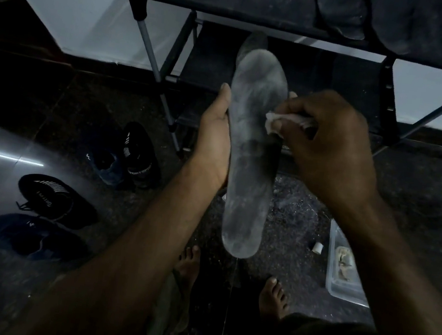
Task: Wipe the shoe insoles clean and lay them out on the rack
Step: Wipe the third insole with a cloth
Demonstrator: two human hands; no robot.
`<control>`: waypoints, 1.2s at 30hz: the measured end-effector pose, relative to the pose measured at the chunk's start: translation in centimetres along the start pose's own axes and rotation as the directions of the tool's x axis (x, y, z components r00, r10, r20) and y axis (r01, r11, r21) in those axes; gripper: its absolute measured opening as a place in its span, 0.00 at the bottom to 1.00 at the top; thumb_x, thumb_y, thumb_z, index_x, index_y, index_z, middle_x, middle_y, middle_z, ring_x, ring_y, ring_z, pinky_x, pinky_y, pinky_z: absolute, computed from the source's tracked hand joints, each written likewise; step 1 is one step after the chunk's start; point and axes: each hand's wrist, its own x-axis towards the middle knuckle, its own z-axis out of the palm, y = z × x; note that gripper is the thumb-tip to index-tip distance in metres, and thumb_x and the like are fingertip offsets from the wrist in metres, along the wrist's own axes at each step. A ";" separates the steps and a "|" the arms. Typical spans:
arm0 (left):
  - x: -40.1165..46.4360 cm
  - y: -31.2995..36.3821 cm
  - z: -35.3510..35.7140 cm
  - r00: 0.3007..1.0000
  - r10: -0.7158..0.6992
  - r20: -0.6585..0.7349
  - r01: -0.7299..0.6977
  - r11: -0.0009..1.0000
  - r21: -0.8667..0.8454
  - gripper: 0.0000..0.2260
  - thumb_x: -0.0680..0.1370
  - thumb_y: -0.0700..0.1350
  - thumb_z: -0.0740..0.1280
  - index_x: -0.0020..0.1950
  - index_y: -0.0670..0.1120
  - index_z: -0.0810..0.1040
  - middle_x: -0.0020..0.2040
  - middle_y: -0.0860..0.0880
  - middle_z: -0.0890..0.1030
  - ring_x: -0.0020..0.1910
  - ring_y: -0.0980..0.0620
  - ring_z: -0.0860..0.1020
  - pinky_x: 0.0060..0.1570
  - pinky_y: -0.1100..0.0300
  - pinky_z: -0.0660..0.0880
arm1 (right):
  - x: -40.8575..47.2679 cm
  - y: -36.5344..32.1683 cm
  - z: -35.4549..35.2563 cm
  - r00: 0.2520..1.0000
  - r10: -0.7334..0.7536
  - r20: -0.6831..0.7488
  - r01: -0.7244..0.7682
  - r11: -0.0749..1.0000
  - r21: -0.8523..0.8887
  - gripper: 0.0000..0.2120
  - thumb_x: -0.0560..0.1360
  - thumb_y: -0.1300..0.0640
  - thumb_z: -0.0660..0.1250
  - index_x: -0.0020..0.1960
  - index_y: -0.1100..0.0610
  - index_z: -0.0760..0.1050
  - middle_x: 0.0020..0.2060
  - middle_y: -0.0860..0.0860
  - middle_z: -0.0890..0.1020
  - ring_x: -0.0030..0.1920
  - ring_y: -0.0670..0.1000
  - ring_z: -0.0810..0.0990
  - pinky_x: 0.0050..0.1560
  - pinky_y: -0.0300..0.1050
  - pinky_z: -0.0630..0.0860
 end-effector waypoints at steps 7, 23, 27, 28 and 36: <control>-0.6 -0.5 0.8 0.994 -0.096 0.059 0.100 0.993 -0.068 0.32 0.83 0.61 0.50 0.72 0.34 0.67 0.68 0.33 0.72 0.69 0.40 0.72 0.72 0.48 0.65 | -0.2 -1.1 0.4 0.958 -0.150 0.244 0.171 0.983 -0.066 0.05 0.75 0.61 0.69 0.49 0.56 0.83 0.46 0.48 0.82 0.48 0.45 0.78 0.55 0.40 0.76; -0.7 -1.4 1.3 0.996 -0.070 -0.058 0.072 0.996 0.047 0.23 0.83 0.55 0.54 0.62 0.38 0.77 0.53 0.40 0.82 0.54 0.44 0.80 0.61 0.51 0.74 | 0.4 -0.9 -1.6 0.916 -0.040 0.399 0.003 0.996 0.094 0.04 0.73 0.57 0.72 0.47 0.50 0.83 0.41 0.40 0.83 0.44 0.35 0.81 0.44 0.25 0.74; -1.0 -1.7 1.5 0.995 -0.095 -0.020 0.096 0.993 0.062 0.22 0.84 0.55 0.53 0.58 0.40 0.77 0.50 0.41 0.81 0.50 0.46 0.80 0.57 0.54 0.76 | 0.7 0.1 -0.6 0.993 -0.017 0.117 0.012 0.999 0.045 0.03 0.74 0.58 0.72 0.47 0.54 0.83 0.42 0.44 0.83 0.42 0.36 0.80 0.44 0.25 0.73; -1.0 -1.9 1.5 0.996 -0.089 -0.023 0.091 0.993 0.076 0.22 0.84 0.55 0.53 0.57 0.40 0.78 0.48 0.42 0.82 0.49 0.47 0.80 0.55 0.55 0.76 | 0.8 0.5 -0.3 0.999 -0.028 0.022 0.028 1.000 0.005 0.03 0.74 0.58 0.72 0.47 0.55 0.83 0.42 0.45 0.83 0.42 0.37 0.80 0.45 0.27 0.75; -0.9 -1.1 0.9 0.996 -0.072 -0.051 0.076 0.994 0.075 0.23 0.83 0.55 0.53 0.57 0.38 0.78 0.46 0.41 0.84 0.46 0.47 0.83 0.52 0.56 0.79 | 0.5 -1.1 -1.9 0.893 -0.094 0.441 0.113 0.993 -0.018 0.04 0.71 0.57 0.74 0.45 0.51 0.84 0.40 0.39 0.82 0.40 0.30 0.77 0.43 0.20 0.68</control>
